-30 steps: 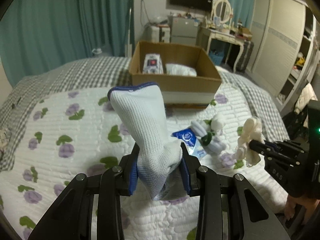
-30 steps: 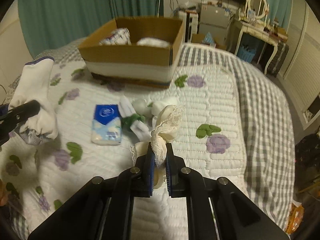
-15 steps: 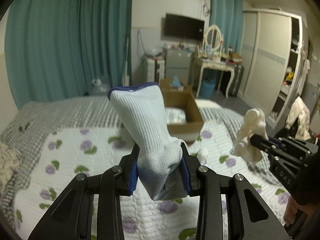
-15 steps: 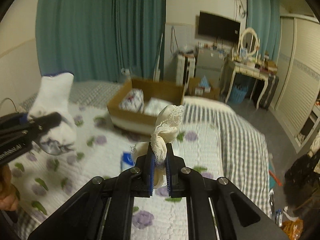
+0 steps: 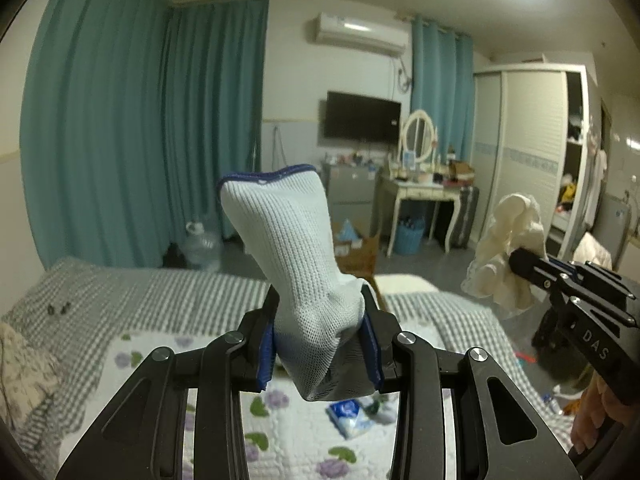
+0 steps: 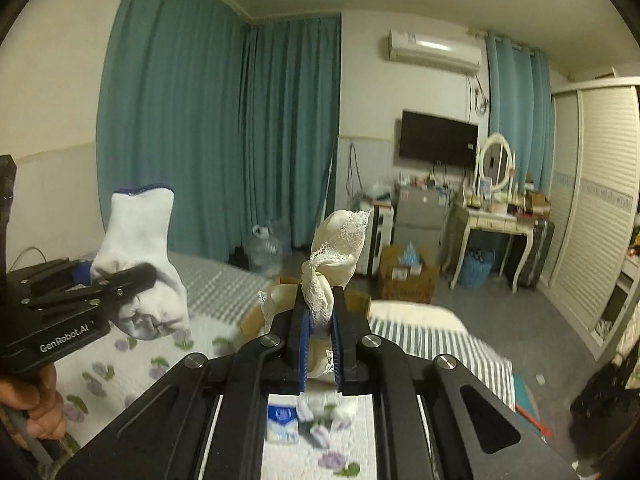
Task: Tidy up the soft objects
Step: 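Lift and carry the sock and lace cloth over the cardboard box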
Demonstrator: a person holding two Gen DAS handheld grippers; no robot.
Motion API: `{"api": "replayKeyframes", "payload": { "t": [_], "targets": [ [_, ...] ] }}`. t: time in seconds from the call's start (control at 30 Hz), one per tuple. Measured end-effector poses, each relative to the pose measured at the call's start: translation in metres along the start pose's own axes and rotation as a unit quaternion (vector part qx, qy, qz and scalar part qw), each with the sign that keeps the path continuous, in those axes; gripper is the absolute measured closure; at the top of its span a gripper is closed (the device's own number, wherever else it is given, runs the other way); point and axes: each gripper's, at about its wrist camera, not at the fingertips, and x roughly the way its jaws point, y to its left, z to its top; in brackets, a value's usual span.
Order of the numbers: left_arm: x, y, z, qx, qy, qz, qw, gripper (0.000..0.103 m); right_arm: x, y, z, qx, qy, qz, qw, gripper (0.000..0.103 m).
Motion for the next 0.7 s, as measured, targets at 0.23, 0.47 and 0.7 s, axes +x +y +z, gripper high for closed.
{"api": "replayKeyframes", "payload": {
  "t": [0.23,0.47,0.7],
  "targets": [
    [0.011,0.007,0.031,0.003,-0.034,-0.002,0.9994,0.068,0.003,0.008,0.033,-0.014,-0.033,0.001,0.999,0.094],
    [0.042,0.014,0.05,0.011,-0.047,0.001,0.9988,0.068,0.025,0.007,0.058,-0.02,-0.056,-0.008,0.998,0.094],
    [0.084,0.02,0.054,0.01,-0.029,0.001,0.9995,0.068,0.065,0.0,0.067,-0.024,-0.054,-0.014,0.998,0.094]
  ]
}}
